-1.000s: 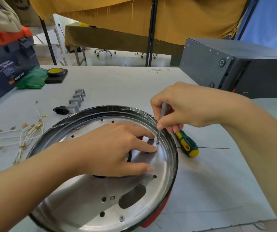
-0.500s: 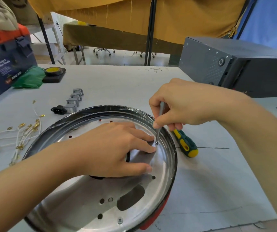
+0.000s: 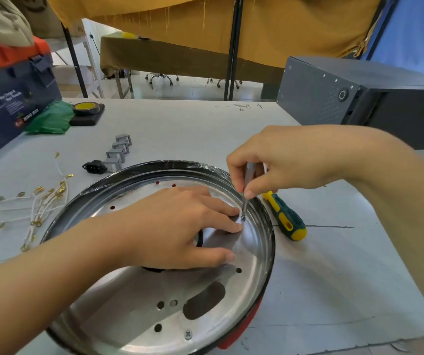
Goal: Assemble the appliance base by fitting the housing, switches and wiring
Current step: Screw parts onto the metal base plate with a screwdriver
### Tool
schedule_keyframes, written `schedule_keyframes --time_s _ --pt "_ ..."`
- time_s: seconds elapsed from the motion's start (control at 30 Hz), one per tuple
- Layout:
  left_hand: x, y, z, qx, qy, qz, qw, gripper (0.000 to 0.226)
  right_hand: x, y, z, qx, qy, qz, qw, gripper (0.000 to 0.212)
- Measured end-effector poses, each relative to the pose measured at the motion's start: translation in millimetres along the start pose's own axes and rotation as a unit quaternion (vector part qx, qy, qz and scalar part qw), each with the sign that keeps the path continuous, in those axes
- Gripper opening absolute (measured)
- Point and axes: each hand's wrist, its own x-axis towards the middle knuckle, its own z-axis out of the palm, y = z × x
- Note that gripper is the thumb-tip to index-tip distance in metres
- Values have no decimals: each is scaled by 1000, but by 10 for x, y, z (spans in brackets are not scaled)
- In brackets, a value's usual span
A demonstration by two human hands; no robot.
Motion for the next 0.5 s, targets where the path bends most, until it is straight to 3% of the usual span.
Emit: schedule_keyframes --time_s 0.2,0.5 --pt "-4 7 -1 -3 0 -6 1000 50 27 2 -2 15 29 16 999 17" --pt "-6 7 3 -12 -4 -15 1000 49 78 -69 13 -123 25 18 992 40"
